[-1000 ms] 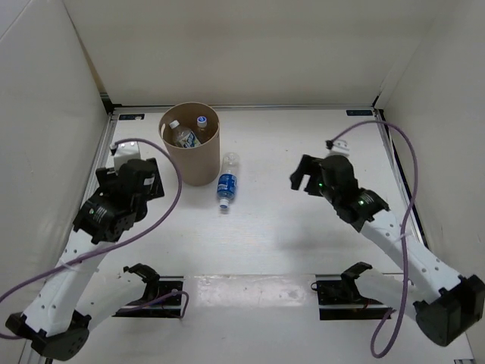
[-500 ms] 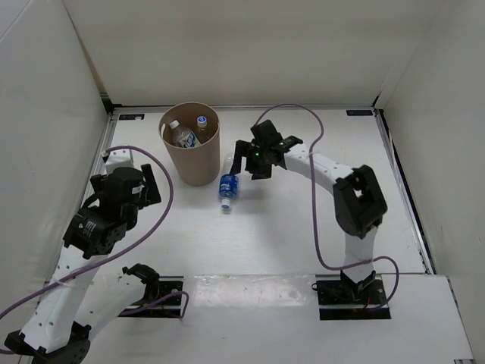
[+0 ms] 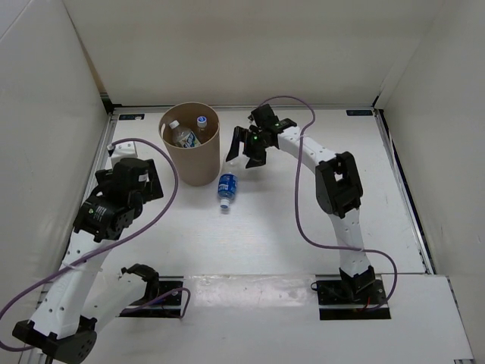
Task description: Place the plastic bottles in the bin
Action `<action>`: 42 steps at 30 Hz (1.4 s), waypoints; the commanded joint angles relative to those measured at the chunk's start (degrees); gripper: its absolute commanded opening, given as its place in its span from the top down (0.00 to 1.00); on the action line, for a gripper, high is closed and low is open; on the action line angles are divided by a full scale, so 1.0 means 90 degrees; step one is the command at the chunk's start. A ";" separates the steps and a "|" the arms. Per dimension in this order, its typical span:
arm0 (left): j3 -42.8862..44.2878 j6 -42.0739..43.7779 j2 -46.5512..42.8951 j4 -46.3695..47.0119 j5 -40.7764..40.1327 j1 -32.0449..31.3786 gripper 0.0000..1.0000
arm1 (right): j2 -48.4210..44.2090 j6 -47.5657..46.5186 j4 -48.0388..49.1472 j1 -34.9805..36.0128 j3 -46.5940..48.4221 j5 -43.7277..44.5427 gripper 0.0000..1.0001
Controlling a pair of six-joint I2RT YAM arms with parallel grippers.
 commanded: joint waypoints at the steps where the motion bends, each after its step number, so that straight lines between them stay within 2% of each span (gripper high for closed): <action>1: 0.0170 0.0027 -0.0085 0.0145 0.0134 0.0177 0.00 | 0.0159 -0.0165 -0.0261 0.0037 0.0085 -0.0255 0.10; 16: 0.0170 0.0066 0.0101 0.0214 0.0466 0.0227 0.00 | 0.0706 -0.0185 -0.0340 0.0174 0.0358 -0.0577 0.12; 23: 0.0179 0.0086 0.0179 0.0233 0.0515 0.0246 0.00 | 0.0999 -0.0204 -0.0341 0.0096 0.0525 -0.0773 0.21; 27: 0.0189 0.0076 0.0247 0.0233 0.0506 0.0236 0.00 | 0.1097 -0.0204 -0.0399 0.0067 0.0623 -0.1045 0.35; 31: 0.0199 0.0086 0.0257 0.0223 0.0457 0.0236 0.00 | 0.1029 -0.0185 -0.0409 0.0008 0.0496 -0.1114 0.42; 36: 0.0189 0.0086 0.0199 0.0224 0.0447 0.0236 0.00 | 0.0473 -0.0126 -0.0019 -0.0148 -0.0408 -0.1349 0.51; 39: 0.0189 0.0086 0.0208 0.0233 0.0457 0.0227 0.00 | -0.0200 -0.0078 0.0147 -0.0411 -0.1074 -0.1193 0.54; 42: 0.0189 0.0105 0.0228 0.0233 0.0496 0.0246 0.00 | -0.1292 -0.0068 0.0313 -0.0607 -0.1447 -0.1007 0.58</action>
